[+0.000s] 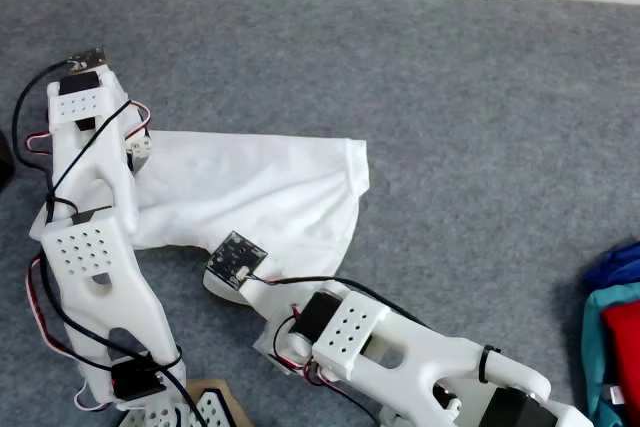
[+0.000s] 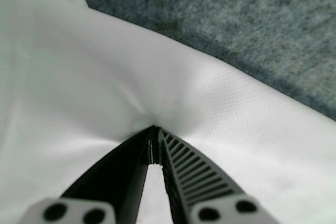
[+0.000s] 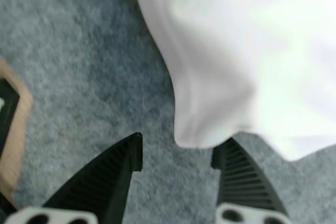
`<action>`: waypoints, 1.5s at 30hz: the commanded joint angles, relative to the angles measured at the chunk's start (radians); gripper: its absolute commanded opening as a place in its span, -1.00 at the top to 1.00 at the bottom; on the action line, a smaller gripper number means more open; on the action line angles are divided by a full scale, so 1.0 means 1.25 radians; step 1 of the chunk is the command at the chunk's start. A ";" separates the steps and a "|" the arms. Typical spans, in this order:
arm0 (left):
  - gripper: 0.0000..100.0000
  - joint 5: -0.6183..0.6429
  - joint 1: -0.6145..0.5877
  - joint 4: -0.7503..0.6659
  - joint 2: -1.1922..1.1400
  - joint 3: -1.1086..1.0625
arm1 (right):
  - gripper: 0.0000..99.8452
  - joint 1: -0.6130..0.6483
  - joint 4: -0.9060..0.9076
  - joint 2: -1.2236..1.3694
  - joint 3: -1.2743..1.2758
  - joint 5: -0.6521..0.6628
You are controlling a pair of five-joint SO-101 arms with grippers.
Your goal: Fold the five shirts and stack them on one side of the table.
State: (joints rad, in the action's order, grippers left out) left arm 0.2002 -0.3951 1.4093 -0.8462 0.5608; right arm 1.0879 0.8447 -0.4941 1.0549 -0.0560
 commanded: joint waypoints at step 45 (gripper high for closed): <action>0.99 0.001 0.012 -0.005 -0.006 0.012 | 0.55 -0.204 0.214 -0.078 -0.290 -0.050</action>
State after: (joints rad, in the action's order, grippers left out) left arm 0.2002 -0.3951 1.4093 -0.8462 0.5608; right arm 0.7733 1.0856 -0.5232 0.6743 -0.1051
